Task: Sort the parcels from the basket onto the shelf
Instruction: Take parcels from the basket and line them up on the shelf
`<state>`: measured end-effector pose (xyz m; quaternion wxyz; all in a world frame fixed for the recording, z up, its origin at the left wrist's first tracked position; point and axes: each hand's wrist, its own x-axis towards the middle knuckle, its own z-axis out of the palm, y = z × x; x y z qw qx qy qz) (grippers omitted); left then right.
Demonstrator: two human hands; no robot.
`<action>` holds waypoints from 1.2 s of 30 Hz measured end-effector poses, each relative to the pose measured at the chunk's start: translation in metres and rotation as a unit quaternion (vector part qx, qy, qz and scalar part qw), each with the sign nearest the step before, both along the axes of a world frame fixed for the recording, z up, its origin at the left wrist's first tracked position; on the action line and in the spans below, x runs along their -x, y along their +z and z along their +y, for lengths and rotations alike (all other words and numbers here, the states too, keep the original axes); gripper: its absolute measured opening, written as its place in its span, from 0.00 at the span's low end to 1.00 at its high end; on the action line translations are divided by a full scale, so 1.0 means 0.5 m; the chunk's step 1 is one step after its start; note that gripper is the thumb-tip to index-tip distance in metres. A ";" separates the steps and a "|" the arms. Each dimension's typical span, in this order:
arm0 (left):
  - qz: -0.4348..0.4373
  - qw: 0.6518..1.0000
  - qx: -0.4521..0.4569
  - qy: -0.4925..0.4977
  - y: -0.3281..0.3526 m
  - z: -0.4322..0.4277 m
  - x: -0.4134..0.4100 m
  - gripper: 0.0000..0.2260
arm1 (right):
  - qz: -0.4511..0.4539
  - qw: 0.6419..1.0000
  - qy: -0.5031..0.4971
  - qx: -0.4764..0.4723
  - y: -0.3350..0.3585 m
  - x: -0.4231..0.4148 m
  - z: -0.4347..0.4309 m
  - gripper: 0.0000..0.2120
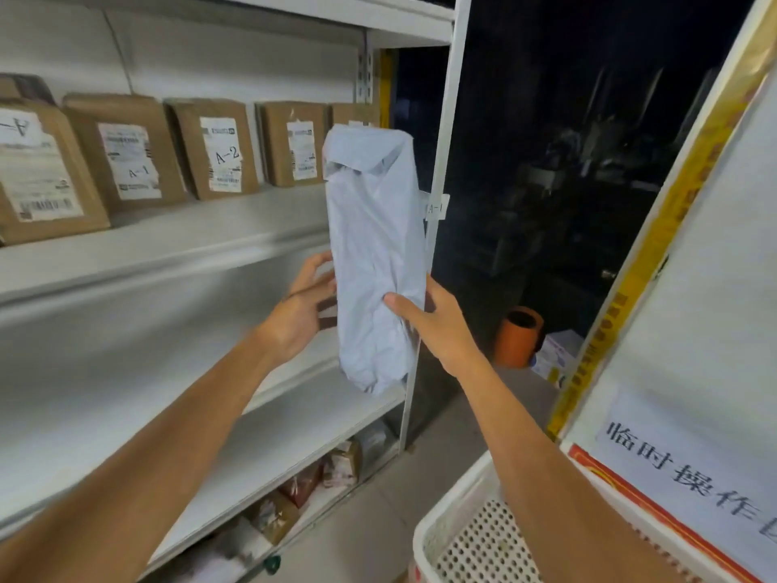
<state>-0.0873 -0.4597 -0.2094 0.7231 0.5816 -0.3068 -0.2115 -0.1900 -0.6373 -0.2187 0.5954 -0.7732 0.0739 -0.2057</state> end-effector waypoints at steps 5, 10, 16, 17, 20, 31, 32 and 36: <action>-0.018 0.999 -0.039 0.023 -0.007 0.052 -0.057 0.32 | -0.048 0.997 0.019 0.053 0.037 -0.043 0.040 0.23; -0.016 0.995 -0.048 0.083 0.002 0.098 -0.088 0.46 | -0.087 0.995 0.022 0.046 0.019 -0.082 0.089 0.37; -0.028 0.988 0.006 0.150 0.004 0.153 -0.111 0.35 | -0.140 0.981 -0.045 0.126 0.046 -0.128 0.171 0.22; -0.028 0.987 0.013 0.158 0.004 0.160 -0.112 0.35 | -0.141 0.978 -0.053 0.142 0.052 -0.136 0.182 0.22; -0.016 0.981 0.026 0.190 0.004 0.177 -0.115 0.34 | -0.123 0.968 -0.076 0.204 0.059 -0.158 0.213 0.26; -0.137 0.975 0.019 0.176 0.047 0.264 -0.156 0.31 | -0.110 0.988 0.091 0.058 0.059 -0.251 0.240 0.35; -0.155 0.971 0.010 0.181 0.055 0.265 -0.160 0.33 | -0.115 0.988 0.085 0.052 0.058 -0.261 0.242 0.34; -0.204 0.953 -0.012 0.224 0.091 0.262 -0.183 0.37 | -0.135 0.988 0.073 0.033 0.076 -0.306 0.240 0.29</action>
